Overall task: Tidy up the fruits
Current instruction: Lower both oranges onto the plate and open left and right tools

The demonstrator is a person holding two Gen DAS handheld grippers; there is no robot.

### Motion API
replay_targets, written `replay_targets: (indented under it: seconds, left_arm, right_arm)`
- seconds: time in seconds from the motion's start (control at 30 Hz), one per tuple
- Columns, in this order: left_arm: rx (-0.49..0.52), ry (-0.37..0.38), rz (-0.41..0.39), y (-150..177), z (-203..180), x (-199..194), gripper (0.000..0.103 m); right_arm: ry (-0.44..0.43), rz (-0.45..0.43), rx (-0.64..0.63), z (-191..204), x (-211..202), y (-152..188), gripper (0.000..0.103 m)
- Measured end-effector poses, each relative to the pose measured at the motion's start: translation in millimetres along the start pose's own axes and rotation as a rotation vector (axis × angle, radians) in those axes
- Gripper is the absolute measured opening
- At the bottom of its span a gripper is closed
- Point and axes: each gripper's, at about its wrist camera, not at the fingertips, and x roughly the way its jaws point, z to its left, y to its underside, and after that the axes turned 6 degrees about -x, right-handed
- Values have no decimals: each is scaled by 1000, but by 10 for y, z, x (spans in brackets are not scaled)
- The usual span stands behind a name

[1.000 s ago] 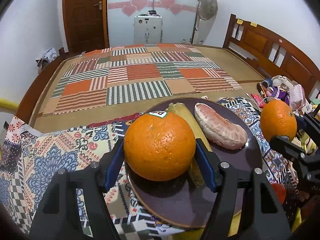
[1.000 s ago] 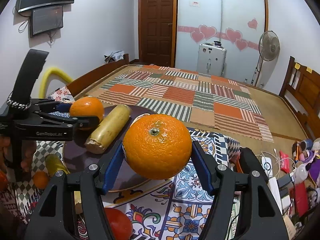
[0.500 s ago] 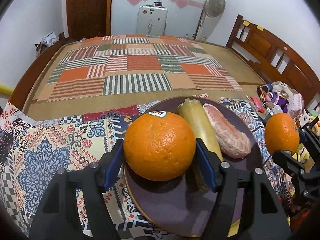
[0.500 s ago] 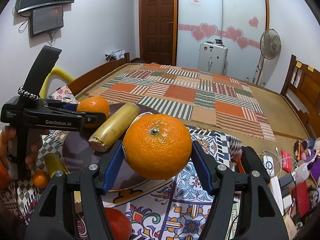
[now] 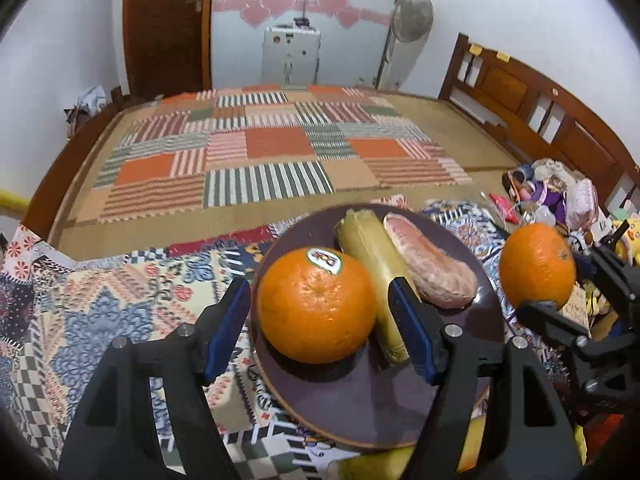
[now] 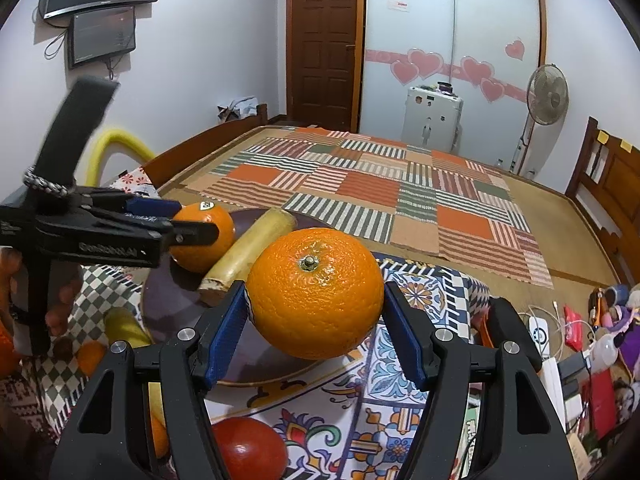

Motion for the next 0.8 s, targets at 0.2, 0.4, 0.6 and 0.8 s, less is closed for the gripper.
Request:
replay_targets:
  seconds: [0.2, 0.4, 0.6, 0.8]
  left_arm:
    - [25, -31, -72, 73, 69, -377, 71]
    - [54, -65, -99, 245, 192, -638, 72]
    - [35, -73, -124, 375, 394, -808, 73]
    - [14, -76, -138, 426, 511, -837, 74]
  right_arm:
    - [-32, 1, -22, 148, 30, -71, 64]
    - [-73, 17, -53, 327, 118, -125, 64]
    - [-119, 55, -95, 521, 264, -159, 64]
    - [-149, 116, -138, 691, 447, -173, 64]
